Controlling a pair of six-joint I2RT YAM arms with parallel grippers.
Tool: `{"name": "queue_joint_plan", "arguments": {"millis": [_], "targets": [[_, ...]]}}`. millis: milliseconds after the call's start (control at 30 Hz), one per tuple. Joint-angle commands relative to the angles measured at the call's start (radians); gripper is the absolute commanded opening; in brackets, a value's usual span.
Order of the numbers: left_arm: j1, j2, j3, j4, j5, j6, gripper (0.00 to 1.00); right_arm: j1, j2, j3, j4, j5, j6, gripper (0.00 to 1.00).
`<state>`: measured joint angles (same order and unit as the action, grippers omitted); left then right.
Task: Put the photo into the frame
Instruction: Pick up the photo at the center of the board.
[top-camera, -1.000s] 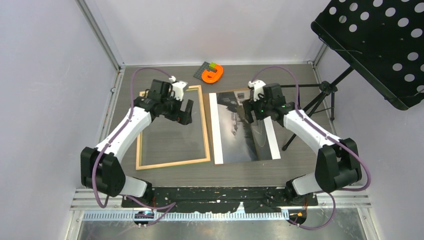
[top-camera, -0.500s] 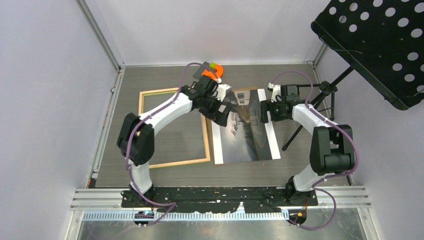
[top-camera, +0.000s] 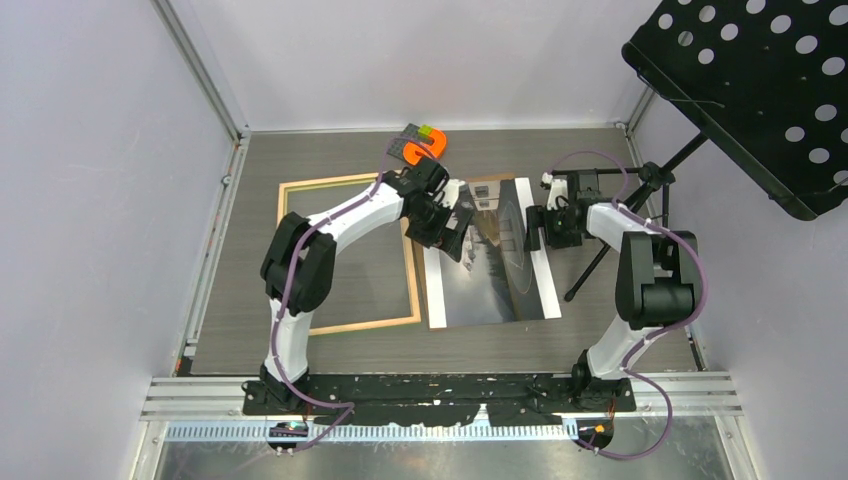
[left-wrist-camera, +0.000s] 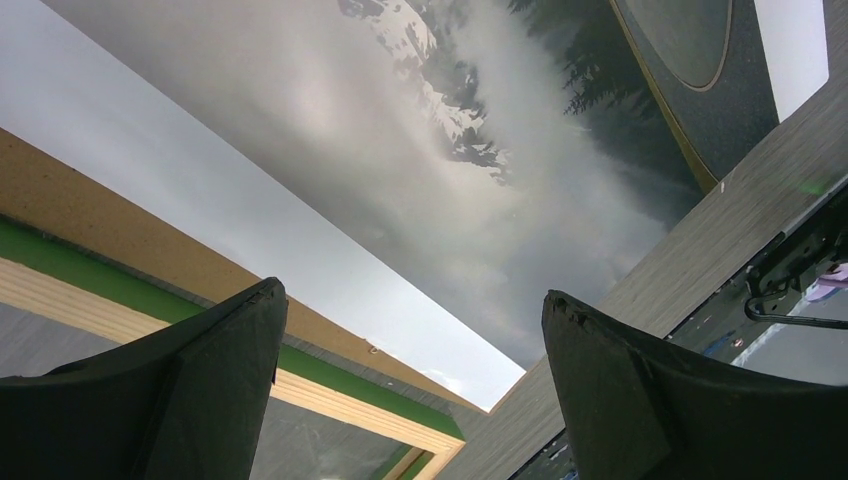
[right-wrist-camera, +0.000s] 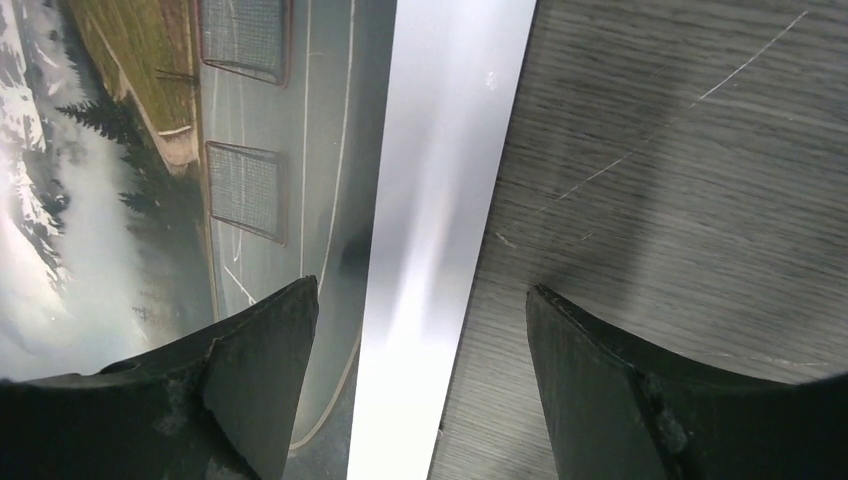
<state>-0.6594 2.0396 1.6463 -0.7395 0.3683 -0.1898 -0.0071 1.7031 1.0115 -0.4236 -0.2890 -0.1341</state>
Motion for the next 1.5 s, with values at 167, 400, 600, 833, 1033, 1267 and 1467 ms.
{"name": "queue_joint_plan", "arguments": {"millis": [167,400,600,833,1033,1267,1467], "targets": [[-0.012,-0.012,-0.046,0.012,-0.042,-0.056,0.97,-0.011,0.034,0.042,0.005,-0.049,-0.008,0.82],[-0.015,-0.007,-0.061,0.020,-0.044,-0.067,0.97,-0.011,0.050,0.045,0.006,-0.093,-0.001,0.81],[-0.017,-0.002,-0.059,0.024,-0.051,-0.069,0.97,-0.011,0.053,0.045,0.012,-0.117,0.005,0.81],[-0.025,0.027,-0.057,0.024,-0.047,-0.075,0.97,-0.013,0.069,0.047,0.010,-0.141,0.008,0.80],[-0.034,0.050,-0.057,0.030,-0.023,-0.080,0.97,-0.017,0.081,0.047,0.011,-0.158,0.001,0.80],[-0.037,0.065,-0.060,0.038,0.001,-0.080,0.97,-0.035,0.100,0.044,0.010,-0.217,-0.004,0.80],[-0.037,0.065,-0.071,0.047,0.002,-0.075,0.97,-0.089,0.099,0.043,0.007,-0.329,-0.003,0.77]]}}
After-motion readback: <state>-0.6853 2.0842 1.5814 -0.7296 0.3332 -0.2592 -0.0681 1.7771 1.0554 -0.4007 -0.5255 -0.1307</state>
